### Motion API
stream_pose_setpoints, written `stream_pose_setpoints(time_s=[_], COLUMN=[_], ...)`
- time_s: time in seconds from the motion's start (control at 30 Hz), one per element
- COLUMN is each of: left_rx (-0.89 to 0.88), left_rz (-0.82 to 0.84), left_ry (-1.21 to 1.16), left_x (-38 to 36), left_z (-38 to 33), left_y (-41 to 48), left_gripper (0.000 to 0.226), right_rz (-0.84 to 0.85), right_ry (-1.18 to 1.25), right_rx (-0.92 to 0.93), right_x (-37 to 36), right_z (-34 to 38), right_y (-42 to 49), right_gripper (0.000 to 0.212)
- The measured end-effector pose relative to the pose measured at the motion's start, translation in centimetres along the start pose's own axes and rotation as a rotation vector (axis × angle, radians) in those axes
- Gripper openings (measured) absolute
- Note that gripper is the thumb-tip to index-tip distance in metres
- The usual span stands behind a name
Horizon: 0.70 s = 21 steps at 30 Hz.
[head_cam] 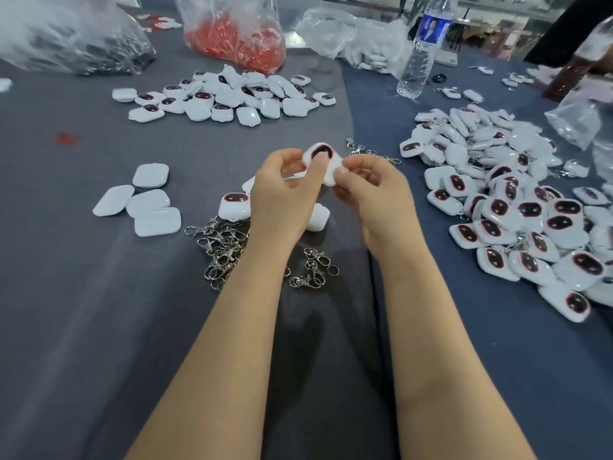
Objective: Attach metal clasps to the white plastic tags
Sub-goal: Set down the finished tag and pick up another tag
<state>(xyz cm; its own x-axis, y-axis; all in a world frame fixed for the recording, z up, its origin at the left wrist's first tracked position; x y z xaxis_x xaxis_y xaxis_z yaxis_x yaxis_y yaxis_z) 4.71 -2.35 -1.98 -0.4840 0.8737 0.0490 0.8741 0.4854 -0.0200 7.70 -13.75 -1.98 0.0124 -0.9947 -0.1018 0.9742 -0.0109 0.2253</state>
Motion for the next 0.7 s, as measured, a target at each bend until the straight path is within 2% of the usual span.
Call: stream_pose_setpoints(time_s=[0.1,0.13,0.17,0.23,0.27,0.33,0.4,0.53,0.57,0.63,0.7], left_rx=[0.021,0.03,0.049,0.126,0.172,0.23,0.244,0.261,0.265,0.262,0.25], left_rz=[0.026,0.004,-0.028,-0.067,-0.063,-0.047,-0.059,-0.08,-0.082,-0.093,-0.069], left_ry=[0.02,0.007,-0.022,-0.147,-0.225,-0.304,-0.308,-0.449,-0.484,-0.503,-0.433], left_x=[0.0,0.2,0.4,0.7,0.8,0.9,0.9,0.9,0.8,0.8,0.8], left_z=[0.1,0.2,0.2,0.3,0.4,0.6,0.7,0.3,0.2,0.1,0.2], left_y=[0.0,0.1,0.2,0.5,0.7,0.9,0.9,0.7,0.7,0.5,0.4], left_gripper=[0.021,0.017,0.013,0.008,0.007,0.006,0.005,0.017,0.017,0.02,0.029], right_rz=[0.094,0.094,0.134,0.388,0.551,0.77,0.835,0.807,0.732,0.483,0.233], right_ry=[0.022,-0.107,-0.345,-0.894,-1.075,-1.213,-1.234,-1.12,-1.038,-0.798,-0.535], right_rx=[-0.048,-0.047,-0.028,-0.018,-0.043,-0.063,-0.009,0.009,0.022,0.04,0.033], right_x=[-0.6,-0.5,-0.4,-0.1,-0.3,-1.3,-2.4,-2.4,-2.1,-1.5,-0.9], right_z=[0.3,0.5,0.8,1.2,1.3,1.5,1.5,1.4,1.5,1.6,1.3], right_y=[-0.4,-0.5,-0.6,-1.1,-1.6,-2.6,-3.2,-2.8,-2.5,-1.7,-1.1], right_gripper=[0.01,0.01,0.009,0.017,0.024,0.026,0.019,0.011,0.008,0.017,0.017])
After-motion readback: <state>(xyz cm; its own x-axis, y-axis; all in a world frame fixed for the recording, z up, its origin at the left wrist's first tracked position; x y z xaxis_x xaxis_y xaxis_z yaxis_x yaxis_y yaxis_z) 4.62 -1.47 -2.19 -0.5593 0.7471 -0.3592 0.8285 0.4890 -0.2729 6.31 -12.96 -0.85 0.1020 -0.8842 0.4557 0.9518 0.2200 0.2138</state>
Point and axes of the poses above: each hand's wrist, its own y-axis towards the middle knuckle, its own x-axis out of the back of the hand, z = x × y, the point moved 2 cm from there along y, towards the middle knuckle, and after that the axes turned 9 degrees about x, right-handed, at the moved point
